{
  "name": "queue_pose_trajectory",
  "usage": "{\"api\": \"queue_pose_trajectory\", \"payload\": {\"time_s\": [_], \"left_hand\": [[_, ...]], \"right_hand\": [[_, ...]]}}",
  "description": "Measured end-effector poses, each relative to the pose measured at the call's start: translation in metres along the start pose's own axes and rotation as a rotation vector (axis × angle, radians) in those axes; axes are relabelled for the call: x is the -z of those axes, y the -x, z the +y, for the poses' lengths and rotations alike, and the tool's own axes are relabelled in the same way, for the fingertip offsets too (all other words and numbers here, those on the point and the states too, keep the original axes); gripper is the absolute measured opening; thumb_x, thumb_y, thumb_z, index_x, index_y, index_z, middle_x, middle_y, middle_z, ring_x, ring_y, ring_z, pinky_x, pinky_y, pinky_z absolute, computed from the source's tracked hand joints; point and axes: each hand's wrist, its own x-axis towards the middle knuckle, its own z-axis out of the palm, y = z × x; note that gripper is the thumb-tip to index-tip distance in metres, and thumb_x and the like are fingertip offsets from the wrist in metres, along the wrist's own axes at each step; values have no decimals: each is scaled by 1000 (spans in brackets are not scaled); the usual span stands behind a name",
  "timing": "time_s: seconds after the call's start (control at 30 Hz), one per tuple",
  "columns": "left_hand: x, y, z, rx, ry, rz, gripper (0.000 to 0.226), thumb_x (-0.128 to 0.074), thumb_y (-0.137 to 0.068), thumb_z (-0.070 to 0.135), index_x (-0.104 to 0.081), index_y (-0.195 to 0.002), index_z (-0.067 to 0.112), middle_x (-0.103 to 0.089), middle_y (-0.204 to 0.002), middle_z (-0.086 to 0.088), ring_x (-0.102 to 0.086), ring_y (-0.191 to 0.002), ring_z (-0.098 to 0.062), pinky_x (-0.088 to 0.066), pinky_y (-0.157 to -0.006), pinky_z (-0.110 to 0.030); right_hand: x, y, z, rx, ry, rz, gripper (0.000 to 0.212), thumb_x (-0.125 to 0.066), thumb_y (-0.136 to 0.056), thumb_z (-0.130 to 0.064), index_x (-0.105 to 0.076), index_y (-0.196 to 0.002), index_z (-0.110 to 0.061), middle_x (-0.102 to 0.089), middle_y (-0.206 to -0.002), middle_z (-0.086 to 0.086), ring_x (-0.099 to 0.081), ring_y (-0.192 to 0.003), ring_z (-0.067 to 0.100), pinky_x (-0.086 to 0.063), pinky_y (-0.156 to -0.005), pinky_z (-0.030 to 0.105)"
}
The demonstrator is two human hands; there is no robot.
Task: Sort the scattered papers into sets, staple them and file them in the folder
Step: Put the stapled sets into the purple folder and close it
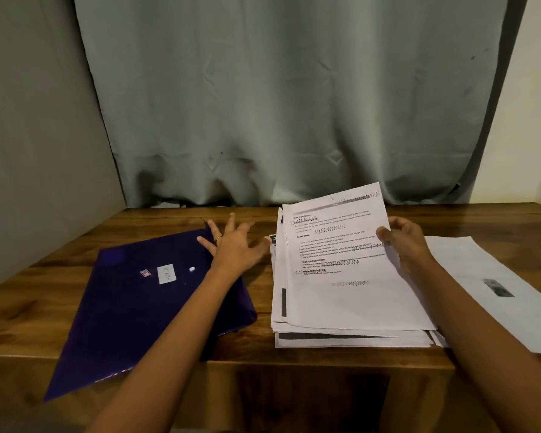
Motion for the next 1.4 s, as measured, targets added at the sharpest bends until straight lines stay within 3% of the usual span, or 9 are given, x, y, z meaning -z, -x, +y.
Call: {"api": "queue_pose_trajectory", "payload": {"time_s": [0.17,0.23,0.3,0.4,0.67,0.83,1.1,1.33,1.4], "left_hand": [[-2,-13,6,-189,77,175,47,-55,-93,46,-53,-134,24,-43,-148,-2,-9,-148,-26,18,-109,-55],[-1,-17,13,-243,265,154,45,-58,-93,40,-53,-133,19,-54,-138,-3,-33,-140,-23,-8,-117,-51],[-1,-19,20,-245,432,91,49,-62,-91,37,-52,-134,15,-57,-133,-2,-48,-127,-18,-37,-103,-31],[-2,-22,31,-191,652,-26,53,-67,-88,31,-48,-134,13,-59,-128,1,-57,-116,-12,-47,-86,-18],[-22,-28,54,-83,841,-4,23,-57,-95,13,-56,-118,8,-65,-118,-8,-64,-105,-22,-54,-89,-41],[-21,-27,56,-103,936,3,19,-50,-98,13,-57,-115,8,-66,-114,-12,-65,-104,-27,-55,-87,-42],[4,-29,71,-71,1070,60,12,-48,-99,16,-57,-103,23,-69,-108,-7,-68,-97,-24,-56,-85,-45],[53,-39,99,-128,1255,34,5,-50,-99,12,-51,-102,16,-69,-107,-13,-70,-90,-27,-58,-78,-43],[71,-43,109,-180,1251,80,9,-48,-99,9,-52,-98,17,-68,-109,-15,-68,-96,-31,-57,-82,-47]], "right_hand": [[-2,5,-2,13,-112,-28,17,-52,-93,4,-55,-109,0,-68,-105,6,-66,-98,27,-52,-88,40],[-1,5,-2,10,-126,-40,19,-52,-93,3,-55,-112,-1,-69,-101,1,-66,-96,24,-52,-88,40],[-1,5,-3,6,-142,-48,20,-52,-94,2,-55,-112,-3,-69,-100,-2,-67,-93,21,-52,-87,40],[-1,4,-3,-4,-165,-72,18,-52,-94,2,-57,-108,-8,-70,-100,-2,-67,-95,20,-52,-88,41],[-9,4,-6,28,-179,-129,28,-50,-92,8,-53,-118,-1,-66,-113,10,-64,-106,29,-53,-90,41],[-8,7,-10,27,-182,-141,32,-60,-91,-2,-51,-121,-10,-68,-110,2,-69,-94,20,-59,-65,28],[0,12,-24,5,-89,-507,54,-70,-73,-25,-59,-123,-12,-67,-120,7,-66,-107,27,-57,-81,35],[-17,15,-69,214,-136,-402,52,-67,-75,-25,-58,-124,-9,-72,-108,0,-70,-97,22,-58,-74,32],[-25,13,-85,303,-136,-320,32,-65,-84,-23,-61,-114,-14,-73,-101,-4,-71,-92,17,-57,-73,31]]}}
